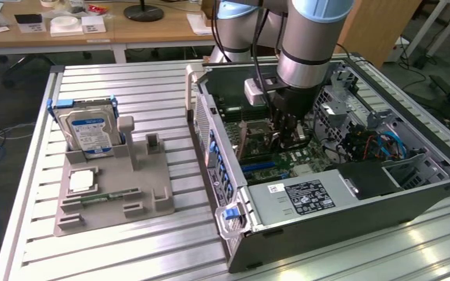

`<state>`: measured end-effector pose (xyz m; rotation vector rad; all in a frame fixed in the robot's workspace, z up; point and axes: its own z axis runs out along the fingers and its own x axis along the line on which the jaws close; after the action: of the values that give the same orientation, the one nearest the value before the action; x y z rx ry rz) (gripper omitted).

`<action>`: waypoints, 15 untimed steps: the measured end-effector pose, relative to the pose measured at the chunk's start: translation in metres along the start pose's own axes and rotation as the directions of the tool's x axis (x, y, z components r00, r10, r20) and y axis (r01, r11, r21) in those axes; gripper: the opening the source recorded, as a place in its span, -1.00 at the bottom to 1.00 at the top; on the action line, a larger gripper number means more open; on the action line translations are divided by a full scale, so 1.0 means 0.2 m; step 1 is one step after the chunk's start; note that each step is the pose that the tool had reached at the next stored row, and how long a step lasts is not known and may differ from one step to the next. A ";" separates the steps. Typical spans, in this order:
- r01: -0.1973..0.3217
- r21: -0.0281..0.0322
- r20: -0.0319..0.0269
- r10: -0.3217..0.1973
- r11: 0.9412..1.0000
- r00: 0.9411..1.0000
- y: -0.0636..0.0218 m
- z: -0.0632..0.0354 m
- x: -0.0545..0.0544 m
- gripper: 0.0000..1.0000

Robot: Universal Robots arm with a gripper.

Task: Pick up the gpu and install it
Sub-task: 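Insert the gpu into the slot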

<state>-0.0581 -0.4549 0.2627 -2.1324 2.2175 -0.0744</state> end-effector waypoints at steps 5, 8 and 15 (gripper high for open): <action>0.000 0.000 0.000 0.000 1.000 1.000 0.000 0.001 0.00 -0.44; 0.000 0.000 0.000 0.000 1.000 1.000 -0.001 0.001 0.01 -0.44; 0.000 0.000 0.000 0.000 1.000 1.000 0.001 0.002 0.04 -0.44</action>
<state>-0.0585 -0.4620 0.2622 -2.1321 2.2174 -0.0743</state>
